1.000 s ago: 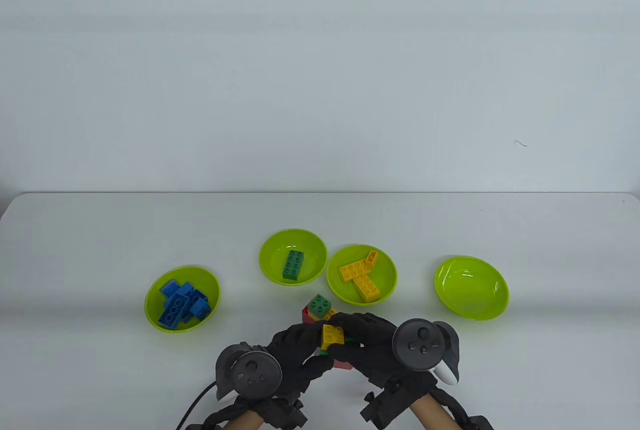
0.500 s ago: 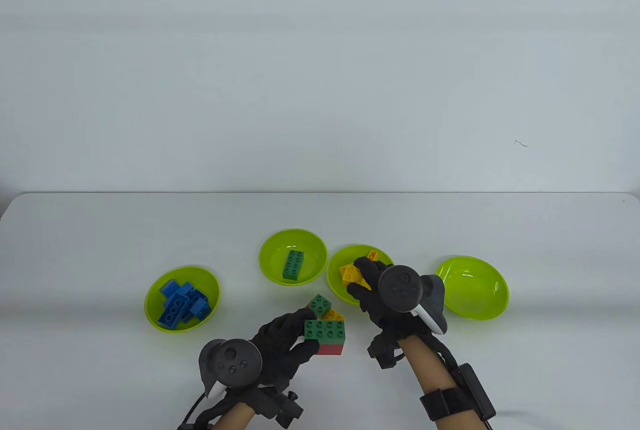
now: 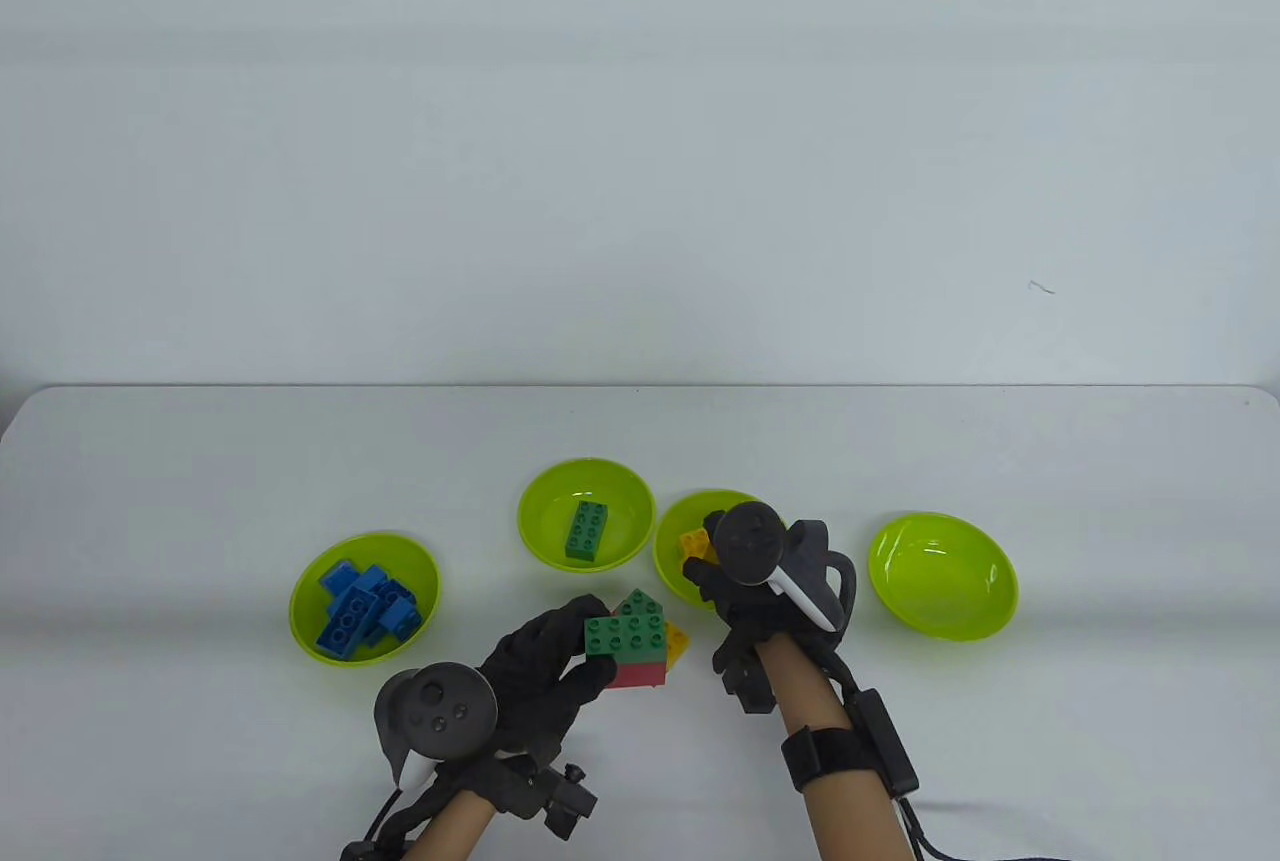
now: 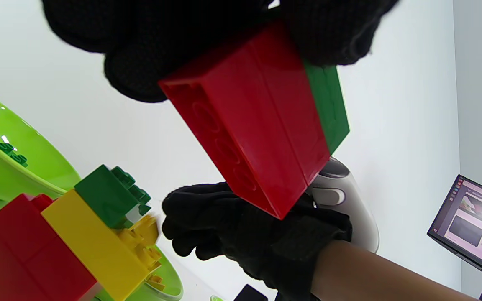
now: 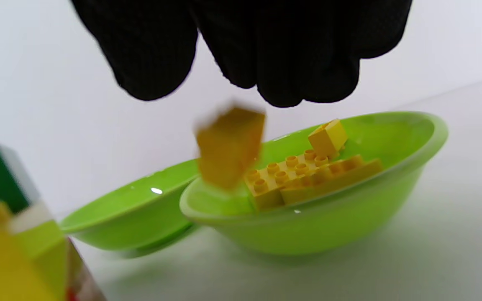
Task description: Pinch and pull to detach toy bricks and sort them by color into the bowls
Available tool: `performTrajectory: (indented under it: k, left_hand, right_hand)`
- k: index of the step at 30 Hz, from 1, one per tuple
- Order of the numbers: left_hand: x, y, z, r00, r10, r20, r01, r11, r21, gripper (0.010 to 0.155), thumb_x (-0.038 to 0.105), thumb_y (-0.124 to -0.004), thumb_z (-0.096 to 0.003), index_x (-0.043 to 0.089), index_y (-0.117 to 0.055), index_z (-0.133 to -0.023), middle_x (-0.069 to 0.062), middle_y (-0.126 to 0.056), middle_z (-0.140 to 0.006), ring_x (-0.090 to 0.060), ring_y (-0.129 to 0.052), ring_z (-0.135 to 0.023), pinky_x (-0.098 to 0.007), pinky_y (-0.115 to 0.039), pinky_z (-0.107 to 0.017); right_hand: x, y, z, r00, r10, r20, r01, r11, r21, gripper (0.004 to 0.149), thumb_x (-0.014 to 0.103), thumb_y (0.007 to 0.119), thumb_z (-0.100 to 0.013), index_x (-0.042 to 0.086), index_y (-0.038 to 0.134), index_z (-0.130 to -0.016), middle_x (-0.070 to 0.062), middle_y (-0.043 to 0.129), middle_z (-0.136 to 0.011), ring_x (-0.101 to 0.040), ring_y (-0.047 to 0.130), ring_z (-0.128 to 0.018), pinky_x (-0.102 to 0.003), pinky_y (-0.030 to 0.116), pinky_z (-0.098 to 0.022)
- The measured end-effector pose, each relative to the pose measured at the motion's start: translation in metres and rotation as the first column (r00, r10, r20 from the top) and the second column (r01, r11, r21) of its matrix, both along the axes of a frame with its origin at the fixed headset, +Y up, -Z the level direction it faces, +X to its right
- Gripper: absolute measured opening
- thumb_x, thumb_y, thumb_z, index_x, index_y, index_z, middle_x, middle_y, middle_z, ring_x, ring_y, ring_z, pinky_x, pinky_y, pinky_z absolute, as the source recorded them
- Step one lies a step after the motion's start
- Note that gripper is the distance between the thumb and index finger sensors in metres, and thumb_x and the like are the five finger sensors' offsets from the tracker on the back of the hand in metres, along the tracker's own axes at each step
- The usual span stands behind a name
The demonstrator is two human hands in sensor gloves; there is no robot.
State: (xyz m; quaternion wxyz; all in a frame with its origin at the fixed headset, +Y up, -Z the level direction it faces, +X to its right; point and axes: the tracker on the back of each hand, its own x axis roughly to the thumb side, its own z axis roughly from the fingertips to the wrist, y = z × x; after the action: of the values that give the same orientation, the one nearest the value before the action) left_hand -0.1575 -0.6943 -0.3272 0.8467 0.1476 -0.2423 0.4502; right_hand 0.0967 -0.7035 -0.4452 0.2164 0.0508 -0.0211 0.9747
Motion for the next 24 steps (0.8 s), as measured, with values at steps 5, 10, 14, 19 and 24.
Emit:
performTrajectory:
  k: [5, 10, 14, 19, 24]
  left_hand:
    - [0.000, -0.001, 0.000, 1.000, 0.006, -0.001, -0.006, 1.000, -0.007, 0.067, 0.040, -0.073, -0.0461, -0.003, -0.067, -0.097, -0.028, -0.083, -0.086, -0.043, -0.088, -0.074, -0.056, -0.069, -0.058]
    - [0.002, 0.000, 0.000, 1.000, 0.025, 0.011, -0.024, 0.999, -0.021, 0.067, 0.039, -0.072, -0.0466, -0.003, -0.066, -0.097, -0.029, -0.083, -0.087, -0.043, -0.088, -0.075, -0.056, -0.069, -0.058]
    - [0.009, 0.002, 0.002, 0.999, 0.021, 0.042, -0.020, 1.000, -0.025, 0.067, 0.039, -0.072, -0.0469, -0.004, -0.066, -0.098, -0.029, -0.082, -0.088, -0.044, -0.087, -0.075, -0.057, -0.069, -0.058]
    - [0.019, 0.006, 0.007, 0.995, 0.039, 0.093, -0.036, 0.999, -0.032, 0.067, 0.038, -0.072, -0.0472, -0.004, -0.065, -0.098, -0.029, -0.082, -0.088, -0.044, -0.087, -0.075, -0.057, -0.068, -0.059]
    - [0.026, 0.008, 0.011, 0.990, 0.045, 0.131, -0.041, 0.999, -0.029, 0.067, 0.038, -0.072, -0.0471, -0.004, -0.065, -0.098, -0.029, -0.082, -0.088, -0.044, -0.087, -0.076, -0.057, -0.069, -0.059]
  right_hand:
    - [0.023, 0.018, 0.035, 0.943, -0.310, -0.122, 0.320, 0.945, 0.071, 0.065, 0.040, 0.080, -0.049, 0.004, 0.066, -0.102, -0.023, 0.078, -0.097, -0.043, 0.081, -0.084, -0.056, 0.059, -0.069]
    - [0.035, 0.029, 0.079, 0.830, -0.476, -0.291, 0.512, 0.857, 0.060, 0.068, 0.043, 0.077, -0.050, 0.002, 0.065, -0.103, -0.025, 0.075, -0.099, -0.046, 0.078, -0.086, -0.057, 0.057, -0.070]
    - [0.035, 0.022, 0.110, 0.774, -0.524, -0.357, 0.562, 0.827, 0.005, 0.074, 0.047, 0.077, -0.049, 0.001, 0.061, -0.105, -0.026, 0.072, -0.102, -0.047, 0.075, -0.089, -0.058, 0.055, -0.071]
    - [0.025, 0.009, 0.128, 0.734, -0.557, -0.389, 0.590, 0.806, -0.041, 0.078, 0.048, 0.079, -0.048, 0.001, 0.058, -0.106, -0.026, 0.069, -0.104, -0.048, 0.073, -0.090, -0.058, 0.054, -0.071]
    - [0.016, 0.001, 0.133, 0.737, -0.564, -0.373, 0.604, 0.797, -0.012, 0.071, 0.045, 0.081, -0.046, 0.004, 0.064, -0.102, -0.022, 0.077, -0.098, -0.043, 0.080, -0.085, -0.056, 0.059, -0.069]
